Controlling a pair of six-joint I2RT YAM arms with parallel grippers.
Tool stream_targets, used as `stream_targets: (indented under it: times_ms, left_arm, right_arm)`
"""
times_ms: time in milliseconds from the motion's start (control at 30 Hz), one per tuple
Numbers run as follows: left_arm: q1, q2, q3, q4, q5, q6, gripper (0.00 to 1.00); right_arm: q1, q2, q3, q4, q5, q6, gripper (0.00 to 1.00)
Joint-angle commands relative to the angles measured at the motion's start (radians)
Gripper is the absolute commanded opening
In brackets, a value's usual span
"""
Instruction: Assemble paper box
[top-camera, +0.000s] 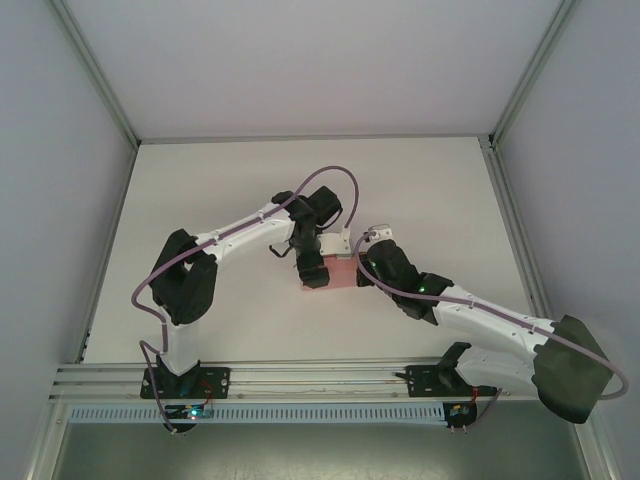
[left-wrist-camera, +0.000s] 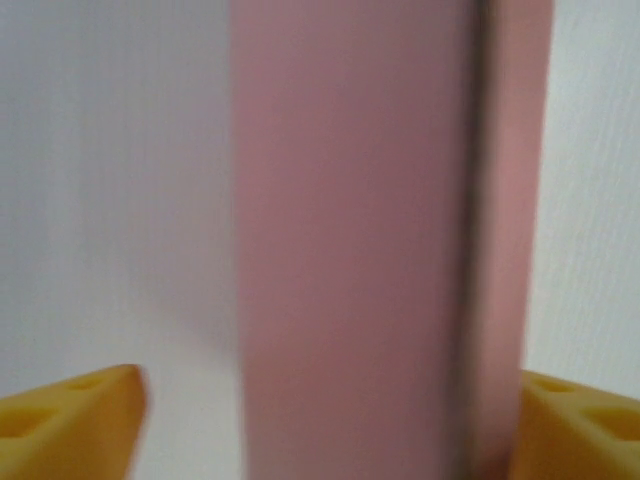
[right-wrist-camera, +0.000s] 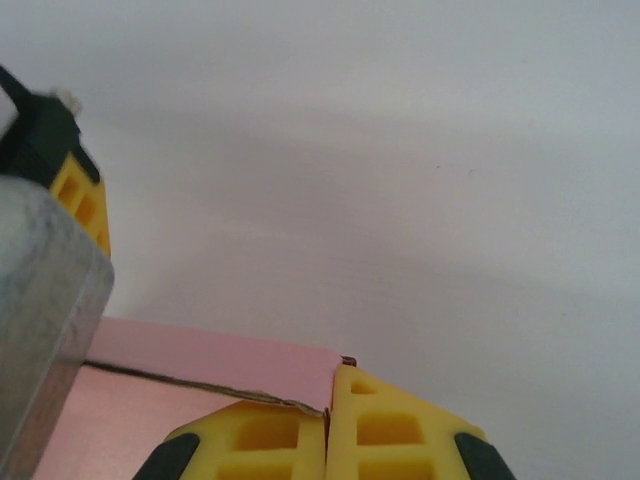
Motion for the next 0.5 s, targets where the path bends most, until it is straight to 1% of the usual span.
stream_targets:
  times_ms: [0, 100, 200, 267, 367, 400, 467]
  left_arm:
    - [0.007, -0.085, 0.004, 0.049, -0.016, -0.055, 1.00]
    - [0.006, -0.153, -0.035, 0.089, -0.080, -0.134, 1.00]
    - [0.007, -0.227, -0.088, 0.136, -0.180, -0.280, 1.00]
    - [0.006, -0.275, -0.136, 0.147, -0.224, -0.333, 1.00]
    - [0.007, -0.324, -0.221, 0.174, -0.331, -0.390, 1.00]
    - [0.010, -0.329, -0.242, 0.186, -0.359, -0.405, 0.99]
    - [0.015, -0.325, -0.255, 0.203, -0.385, -0.425, 0.91]
  right_arm:
    - [0.027, 0.005, 0.017, -0.001, 0.085, 0.025, 0.00]
    - [0.042, 0.004, 0.045, -0.031, 0.105, 0.023, 0.00]
    - [0.057, 0.019, 0.076, -0.072, 0.151, 0.061, 0.00]
    - [0.059, 0.036, 0.095, -0.085, 0.153, 0.065, 0.00]
    - [0.060, 0.062, 0.121, -0.101, 0.140, 0.061, 0.00]
    - [0.060, 0.070, 0.134, -0.108, 0.138, 0.063, 0.00]
    - [0.056, 0.091, 0.137, -0.111, 0.130, 0.055, 0.00]
